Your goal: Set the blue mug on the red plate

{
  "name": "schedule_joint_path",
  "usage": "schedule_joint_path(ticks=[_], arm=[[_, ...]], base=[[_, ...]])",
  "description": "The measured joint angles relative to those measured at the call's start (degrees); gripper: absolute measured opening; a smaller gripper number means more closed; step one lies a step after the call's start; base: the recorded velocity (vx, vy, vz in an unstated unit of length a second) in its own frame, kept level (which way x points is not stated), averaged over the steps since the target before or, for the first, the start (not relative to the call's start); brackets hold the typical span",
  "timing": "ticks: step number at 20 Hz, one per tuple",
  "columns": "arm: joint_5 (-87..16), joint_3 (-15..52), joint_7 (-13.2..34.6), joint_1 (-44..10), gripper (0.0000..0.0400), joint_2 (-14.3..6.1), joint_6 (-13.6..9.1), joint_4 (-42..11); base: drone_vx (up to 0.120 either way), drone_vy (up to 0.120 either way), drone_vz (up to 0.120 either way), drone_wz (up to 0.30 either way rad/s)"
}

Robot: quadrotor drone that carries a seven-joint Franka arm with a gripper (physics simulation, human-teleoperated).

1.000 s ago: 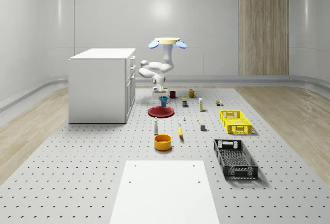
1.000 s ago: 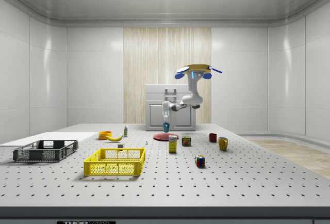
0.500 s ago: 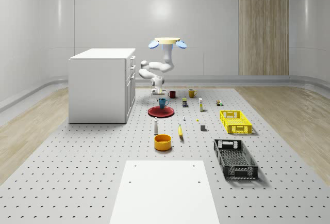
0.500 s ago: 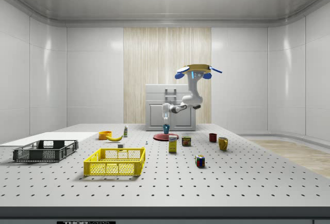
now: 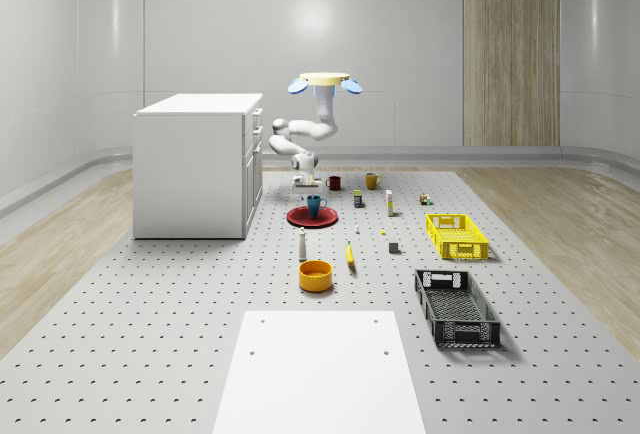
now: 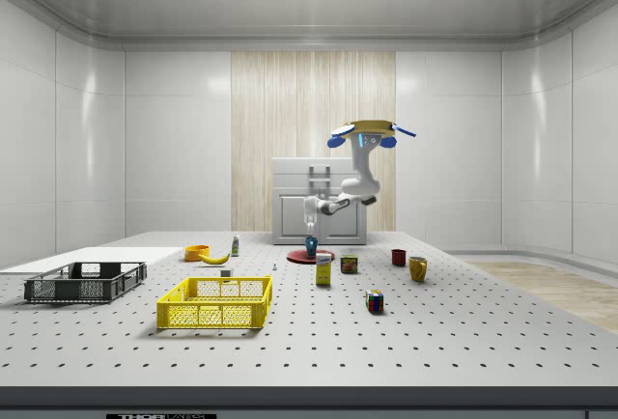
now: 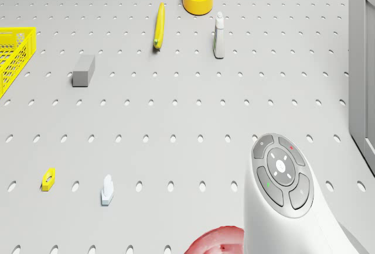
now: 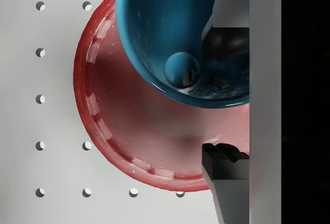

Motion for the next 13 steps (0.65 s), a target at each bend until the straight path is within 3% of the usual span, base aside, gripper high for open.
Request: schedule_joint_path(ticks=[2,5,13], arm=[[0.43,0.5,-0.06,0.21,0.0327,-0.04,-0.27,-0.26],[1.76,1.99,-0.17,0.74,0.0366,-0.2,-1.02,-0.99],[4.03,4.53,-0.32,1.54,0.0395,-0.45,-2.21,-2.11]], base=[[0.0,0.0,0.0,0.0],[0.0,0.0,0.0,0.0],[0.0,0.0,0.0,0.0]])
